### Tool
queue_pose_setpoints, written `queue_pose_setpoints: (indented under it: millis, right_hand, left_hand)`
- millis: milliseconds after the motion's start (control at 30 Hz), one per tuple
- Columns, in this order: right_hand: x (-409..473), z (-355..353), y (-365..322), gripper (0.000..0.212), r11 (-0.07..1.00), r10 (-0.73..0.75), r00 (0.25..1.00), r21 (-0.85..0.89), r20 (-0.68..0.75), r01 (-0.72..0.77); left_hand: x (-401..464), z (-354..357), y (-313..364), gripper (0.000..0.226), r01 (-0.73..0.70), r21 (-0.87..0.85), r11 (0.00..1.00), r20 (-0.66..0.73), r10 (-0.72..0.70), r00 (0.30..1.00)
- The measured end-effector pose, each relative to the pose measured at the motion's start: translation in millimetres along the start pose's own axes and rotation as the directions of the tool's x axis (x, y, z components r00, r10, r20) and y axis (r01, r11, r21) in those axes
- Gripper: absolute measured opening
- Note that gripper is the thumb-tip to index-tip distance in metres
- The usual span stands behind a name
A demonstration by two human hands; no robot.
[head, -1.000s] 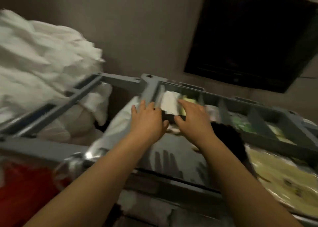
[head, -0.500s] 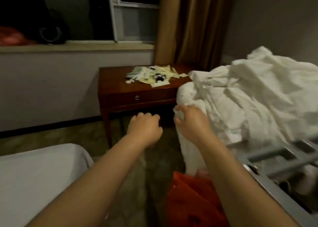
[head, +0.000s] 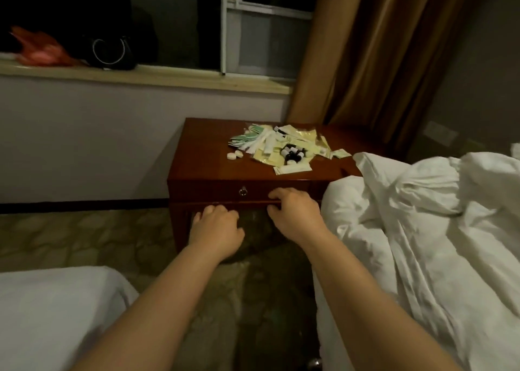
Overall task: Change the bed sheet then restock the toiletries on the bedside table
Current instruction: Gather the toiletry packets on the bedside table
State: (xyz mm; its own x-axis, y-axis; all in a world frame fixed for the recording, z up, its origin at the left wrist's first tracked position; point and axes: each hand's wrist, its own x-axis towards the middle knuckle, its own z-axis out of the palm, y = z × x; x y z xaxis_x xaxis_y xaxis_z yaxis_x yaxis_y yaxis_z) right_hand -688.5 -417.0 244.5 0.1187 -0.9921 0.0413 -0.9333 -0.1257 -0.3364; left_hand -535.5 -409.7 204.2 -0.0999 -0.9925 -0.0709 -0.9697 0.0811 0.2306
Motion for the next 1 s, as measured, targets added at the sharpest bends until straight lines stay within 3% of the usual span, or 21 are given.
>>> queue_pose_setpoints:
  millis: [133, 300, 533, 633, 833, 1000]
  right_hand:
    - [84, 1, -2, 0.039, 0.999, -0.035, 0.999, 0.015, -0.007, 0.035]
    - [183, 27, 12, 0.042, 0.999, 0.016, 1.0, 0.034, -0.023, -0.015]
    - [273, 51, 68, 0.039, 0.966, 0.253, 0.966, 0.035, 0.06, -0.255]
    - [320, 43, 98, 0.039, 0.95, 0.306, 0.951, 0.046, 0.031, -0.308]
    - [442, 7, 162, 0.037, 0.962, 0.269, 0.962, 0.072, -0.045, -0.265]
    - [529, -6, 226, 0.04, 0.981, 0.192, 0.981, -0.007, -0.029, -0.192]
  left_hand:
    - [66, 6, -18, 0.04, 0.045, -0.038, 0.998, 0.053, -0.043, 0.998]
    - [186, -19, -29, 0.048, 0.026, -0.049, 0.998, -0.015, -0.027, 1.0]
    - [341, -40, 7, 0.054, -0.189, -0.014, 0.982, -0.084, 0.187, 0.979]
    - [396, -31, 18, 0.054, -0.233, 0.001, 0.972, -0.06, 0.233, 0.971]
    - [496, 8, 50, 0.059, -0.242, 0.039, 0.97, 0.112, 0.236, 0.965]
    - [585, 23, 94, 0.057, -0.215, -0.003, 0.977, 0.112, 0.215, 0.97]
